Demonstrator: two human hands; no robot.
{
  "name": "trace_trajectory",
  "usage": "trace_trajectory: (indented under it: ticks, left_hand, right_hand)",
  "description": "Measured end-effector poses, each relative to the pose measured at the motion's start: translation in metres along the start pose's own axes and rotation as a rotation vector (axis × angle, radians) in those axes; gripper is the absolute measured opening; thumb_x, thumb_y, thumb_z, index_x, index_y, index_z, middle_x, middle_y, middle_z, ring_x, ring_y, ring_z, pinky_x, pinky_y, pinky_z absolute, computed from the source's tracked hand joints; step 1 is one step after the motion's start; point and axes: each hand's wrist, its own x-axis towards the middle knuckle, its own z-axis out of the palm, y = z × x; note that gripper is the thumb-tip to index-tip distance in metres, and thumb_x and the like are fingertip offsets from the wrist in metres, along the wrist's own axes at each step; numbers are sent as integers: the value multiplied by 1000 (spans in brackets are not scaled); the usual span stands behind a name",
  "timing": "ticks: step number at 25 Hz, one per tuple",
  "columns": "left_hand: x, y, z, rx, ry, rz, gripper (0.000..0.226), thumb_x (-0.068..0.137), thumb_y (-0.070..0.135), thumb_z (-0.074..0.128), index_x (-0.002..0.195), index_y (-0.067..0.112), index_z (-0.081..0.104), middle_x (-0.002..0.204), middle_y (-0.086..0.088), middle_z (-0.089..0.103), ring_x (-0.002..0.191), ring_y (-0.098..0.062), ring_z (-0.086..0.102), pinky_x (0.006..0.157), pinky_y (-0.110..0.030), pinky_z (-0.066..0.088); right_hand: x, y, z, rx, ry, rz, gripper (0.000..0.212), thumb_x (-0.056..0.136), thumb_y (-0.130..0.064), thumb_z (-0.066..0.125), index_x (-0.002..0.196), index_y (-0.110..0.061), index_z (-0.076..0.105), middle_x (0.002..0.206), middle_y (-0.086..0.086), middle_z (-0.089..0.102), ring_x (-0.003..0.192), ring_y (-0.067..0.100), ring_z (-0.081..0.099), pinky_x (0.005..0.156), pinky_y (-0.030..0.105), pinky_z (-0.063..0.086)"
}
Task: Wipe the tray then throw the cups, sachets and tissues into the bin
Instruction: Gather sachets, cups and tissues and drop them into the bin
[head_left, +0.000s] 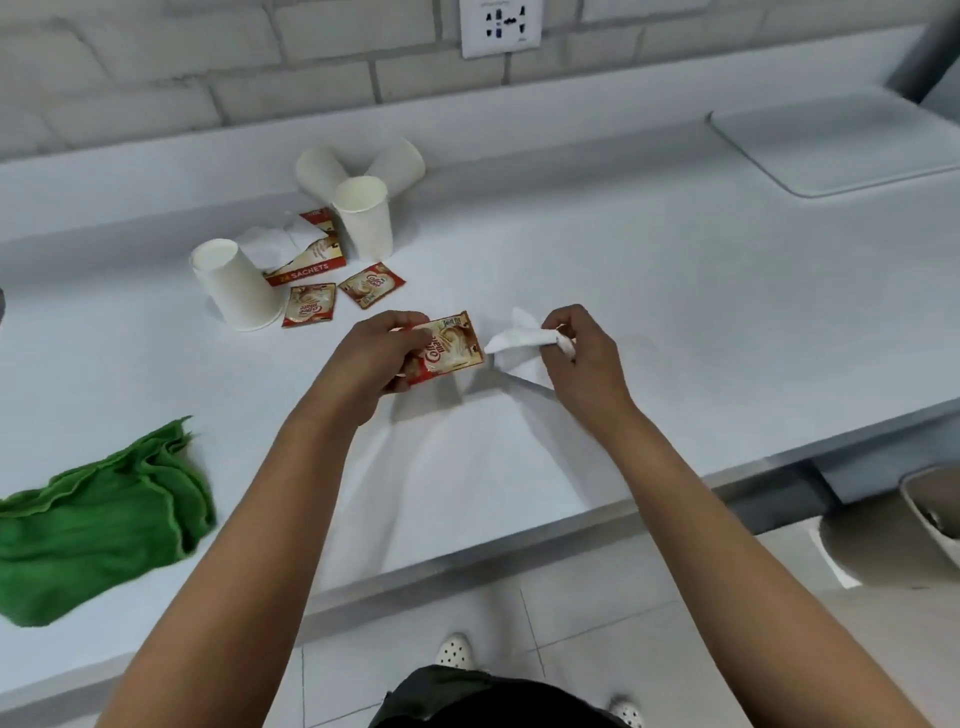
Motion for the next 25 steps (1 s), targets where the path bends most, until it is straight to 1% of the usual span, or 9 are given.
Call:
trace_trajectory:
  ticks: [3, 6, 8, 10, 13, 15, 18, 21, 25]
  left_hand:
    - [-24, 17, 69, -51, -77, 28, 16, 90, 10, 54, 87, 25, 60, 78, -1, 66, 49, -6, 57, 42, -16, 40]
    - [-51, 27, 146, -28, -206, 36, 20, 90, 5, 52, 89, 23, 59, 79, -4, 66, 47, -7, 59, 40, -15, 43]
    - [-68, 29, 195, 0, -285, 42, 23, 89, 1, 50, 90, 22, 57, 81, -7, 67, 47, -8, 61, 41, -17, 46]
    - [-87, 32, 252, 39, -371, 49, 24, 88, -1, 50, 87, 22, 57, 84, -9, 67, 51, -11, 63, 43, -17, 47]
    - [-113, 34, 329, 109, -515, 63, 23, 88, -2, 52, 81, 19, 59, 89, -10, 65, 65, -16, 64, 46, -16, 50]
    - [-125, 32, 373, 146, -606, 63, 22, 89, -2, 51, 80, 17, 60, 92, -10, 65, 69, -17, 64, 47, -15, 52]
    - [-133, 33, 440, 221, -723, 72, 22, 91, -1, 50, 83, 17, 60, 97, -10, 64, 71, -15, 64, 48, -15, 52]
    - [-128, 39, 502, 300, -795, 90, 20, 92, 2, 50, 84, 18, 59, 101, -9, 63, 73, -13, 65, 54, -18, 53]
    - [-106, 47, 586, 396, -862, 117, 16, 92, 3, 50, 89, 17, 59, 99, -8, 62, 72, -11, 63, 57, -17, 53]
  right_hand:
    - [-20, 28, -79, 98, 153, 55, 12, 84, -5, 61, 85, -16, 55, 73, -9, 54, 61, -6, 48, 56, 6, 36]
    - [-48, 65, -157, 92, 310, 96, 10, 88, -8, 54, 87, -18, 56, 77, -13, 57, 67, -9, 52, 59, 5, 38]
    - [-70, 92, -203, 61, 382, 146, 16, 92, -7, 44, 98, -15, 56, 85, -7, 58, 76, -2, 54, 63, 7, 40]
    - [-96, 124, -253, 32, 451, 219, 23, 92, -2, 38, 105, -11, 55, 94, -1, 57, 80, 6, 52, 64, 4, 39]
    - [-135, 166, -313, -69, 573, 332, 26, 89, 2, 40, 105, -11, 55, 104, 4, 51, 89, 13, 48, 64, 5, 36]
    - [-155, 184, -341, -47, 677, 378, 22, 86, 2, 43, 100, -12, 49, 96, 2, 51, 85, 13, 48, 62, 5, 36]
    - [-173, 209, -382, 22, 837, 465, 18, 84, 4, 45, 92, -12, 41, 78, -10, 44, 69, 0, 45, 56, -1, 35]
    - [-176, 239, -414, 59, 893, 490, 27, 80, 7, 44, 75, -20, 46, 72, -4, 47, 57, -1, 44, 50, 10, 36]
    - [-160, 294, -455, 33, 895, 597, 37, 75, 4, 48, 68, -32, 51, 78, 1, 54, 64, 14, 46, 57, 22, 37]
